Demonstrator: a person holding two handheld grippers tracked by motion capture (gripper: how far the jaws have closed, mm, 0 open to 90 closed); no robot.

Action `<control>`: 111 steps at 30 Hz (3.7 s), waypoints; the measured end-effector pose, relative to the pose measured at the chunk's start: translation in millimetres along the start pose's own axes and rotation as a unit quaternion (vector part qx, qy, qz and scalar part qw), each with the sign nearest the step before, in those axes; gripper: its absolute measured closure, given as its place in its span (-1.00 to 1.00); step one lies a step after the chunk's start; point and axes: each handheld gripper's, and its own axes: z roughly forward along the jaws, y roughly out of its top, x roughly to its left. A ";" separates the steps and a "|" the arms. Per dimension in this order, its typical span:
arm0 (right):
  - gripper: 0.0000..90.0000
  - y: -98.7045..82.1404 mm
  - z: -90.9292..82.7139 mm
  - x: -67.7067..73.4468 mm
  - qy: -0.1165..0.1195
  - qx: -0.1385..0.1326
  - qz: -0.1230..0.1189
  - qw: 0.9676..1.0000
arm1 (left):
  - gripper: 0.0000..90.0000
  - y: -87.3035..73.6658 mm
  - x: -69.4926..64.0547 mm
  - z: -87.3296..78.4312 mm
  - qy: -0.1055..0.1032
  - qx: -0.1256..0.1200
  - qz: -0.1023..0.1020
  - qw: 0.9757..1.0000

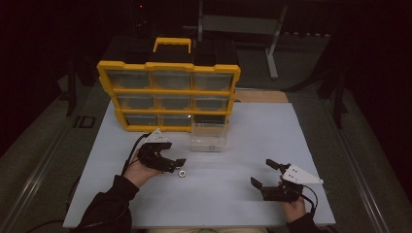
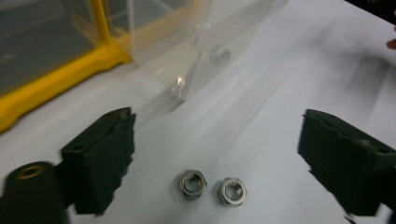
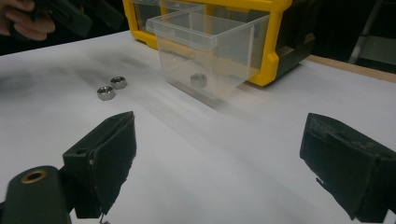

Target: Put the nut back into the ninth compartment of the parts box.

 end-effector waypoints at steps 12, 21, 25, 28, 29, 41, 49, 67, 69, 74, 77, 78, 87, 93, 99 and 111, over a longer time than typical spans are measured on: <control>-0.76 -0.2 0.5 -0.2 0.001 0.001 0.000 1.000 | -0.19 -20.4 4.5 14.0 0.015 0.041 0.017 0.999; -0.76 -0.6 0.6 -0.7 0.002 0.002 0.003 1.000 | 0.16 -25.7 2.3 28.2 0.025 0.072 0.041 0.996; -0.76 -0.6 0.5 -0.7 0.003 0.001 0.003 1.000 | 0.26 -26.3 1.8 31.1 0.033 0.082 0.050 0.995; -0.76 -0.7 0.0 -1.2 0.004 0.001 0.004 1.000 | 0.36 -27.9 1.3 37.0 0.040 0.096 0.060 0.993; -0.76 -0.7 0.0 -1.3 0.003 0.001 0.004 1.000 | 0.38 -28.4 1.5 38.0 0.039 0.098 0.062 0.993; -0.76 -0.8 0.1 -1.2 0.004 0.002 0.004 1.000 | 0.45 -27.3 1.6 42.2 0.038 0.116 0.074 0.990; -0.76 -1.0 0.5 -1.2 0.003 0.003 0.004 1.000 | 0.47 -26.8 0.0 42.6 0.043 0.116 0.078 0.989; -0.76 -0.8 0.3 -1.2 0.002 0.003 0.005 1.000 | 0.47 16.8 7.5 0.1 0.059 0.070 0.071 0.993; -0.76 -0.9 0.4 -1.4 0.002 0.003 0.006 1.000 | 0.47 23.2 7.7 -4.2 0.059 0.066 0.073 0.993; -0.76 -0.9 0.6 -1.0 0.002 0.003 0.004 1.000 | 0.47 37.9 6.6 -10.7 0.062 0.061 0.078 0.993; -0.76 -1.1 0.7 -1.3 0.002 0.004 0.005 1.000 | 0.47 47.5 5.3 -13.4 0.063 0.056 0.083 0.993; -0.76 -1.1 0.7 -1.4 0.002 0.003 0.005 1.000 | 0.47 51.8 5.1 -14.5 0.064 0.055 0.083 0.993; -0.76 -1.2 0.6 -1.4 0.003 0.003 0.005 1.000 | 0.47 78.2 0.0 -14.4 0.065 0.046 0.089 0.993; -0.76 -1.3 1.0 -1.6 0.003 0.003 0.006 1.000 | 0.47 90.3 -4.7 -4.4 0.070 0.039 0.079 0.994; -0.76 -1.4 0.9 -1.6 0.004 0.003 0.006 1.000 | 0.47 100.1 -11.8 11.0 0.073 0.036 0.069 0.994; -0.76 -1.7 0.7 -2.1 0.004 0.004 0.008 1.000 | 0.47 110.5 -20.4 35.5 0.088 0.046 0.047 0.994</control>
